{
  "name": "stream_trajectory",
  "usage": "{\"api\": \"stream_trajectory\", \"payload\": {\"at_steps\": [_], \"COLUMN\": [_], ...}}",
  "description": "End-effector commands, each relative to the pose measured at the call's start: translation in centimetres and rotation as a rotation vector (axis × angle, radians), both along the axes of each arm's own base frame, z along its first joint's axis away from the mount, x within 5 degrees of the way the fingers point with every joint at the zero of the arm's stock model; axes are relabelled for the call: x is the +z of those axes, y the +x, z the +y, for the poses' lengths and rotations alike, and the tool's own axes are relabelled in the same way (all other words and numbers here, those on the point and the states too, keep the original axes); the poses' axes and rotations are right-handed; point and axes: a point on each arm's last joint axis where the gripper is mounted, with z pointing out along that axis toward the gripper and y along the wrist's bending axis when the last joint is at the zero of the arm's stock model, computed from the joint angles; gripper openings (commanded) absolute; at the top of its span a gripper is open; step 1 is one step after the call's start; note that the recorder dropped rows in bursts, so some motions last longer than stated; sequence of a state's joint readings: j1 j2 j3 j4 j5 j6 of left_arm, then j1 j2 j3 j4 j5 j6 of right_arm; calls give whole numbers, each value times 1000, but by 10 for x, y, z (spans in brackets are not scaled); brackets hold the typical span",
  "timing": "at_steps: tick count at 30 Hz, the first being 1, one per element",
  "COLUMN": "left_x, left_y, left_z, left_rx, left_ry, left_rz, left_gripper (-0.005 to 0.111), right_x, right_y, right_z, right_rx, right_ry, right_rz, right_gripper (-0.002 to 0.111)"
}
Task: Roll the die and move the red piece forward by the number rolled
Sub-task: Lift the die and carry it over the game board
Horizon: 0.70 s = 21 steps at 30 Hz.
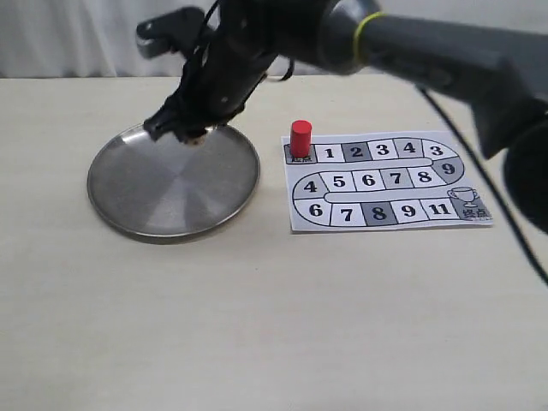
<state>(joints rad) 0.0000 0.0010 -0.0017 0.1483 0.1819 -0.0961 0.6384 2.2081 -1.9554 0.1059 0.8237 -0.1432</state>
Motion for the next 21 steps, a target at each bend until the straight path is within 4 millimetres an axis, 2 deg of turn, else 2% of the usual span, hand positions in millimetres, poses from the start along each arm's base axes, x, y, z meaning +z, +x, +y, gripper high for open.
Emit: {"api": "stream_trajectory", "payload": {"at_steps": [1,4,7,9,11,14,16,19,21], "left_x": [0,0,0,0,0,0,0,0,0], "left_y": [0,0,0,0,0,0,0,0,0], "left_z": [0,0,0,0,0,0,0,0,0], "left_rx": [-2,-2,-2,-2,-2,-2,-2,-2,-2], "left_ry": [-6,-6,-6,-6,-6,-6,-6,-6,-6], "left_rz": [-8,-8,-8,-8,-8,-8,-8,-8,-8], "left_gripper": [0,0,0,0,0,0,0,0,0], "right_x": [56,72,67,51,25,-15,-30,-43,-48], "right_y": [3,10,24,32,39,40,40,38,36], "right_z": [-46,-79,-117,-143,-169,-204,-222,-241,-243], "right_rx": [-70,-130,-223,-295,-362,-472,-558,-641,-648], "right_ry": [2,-28,-31,-36,-41,-33,-8,16,14], "right_rz": [-30,-35,-17,11,28,45,57,74,81], "right_gripper": [4,4,4,4,4,4,4,4,4]}}
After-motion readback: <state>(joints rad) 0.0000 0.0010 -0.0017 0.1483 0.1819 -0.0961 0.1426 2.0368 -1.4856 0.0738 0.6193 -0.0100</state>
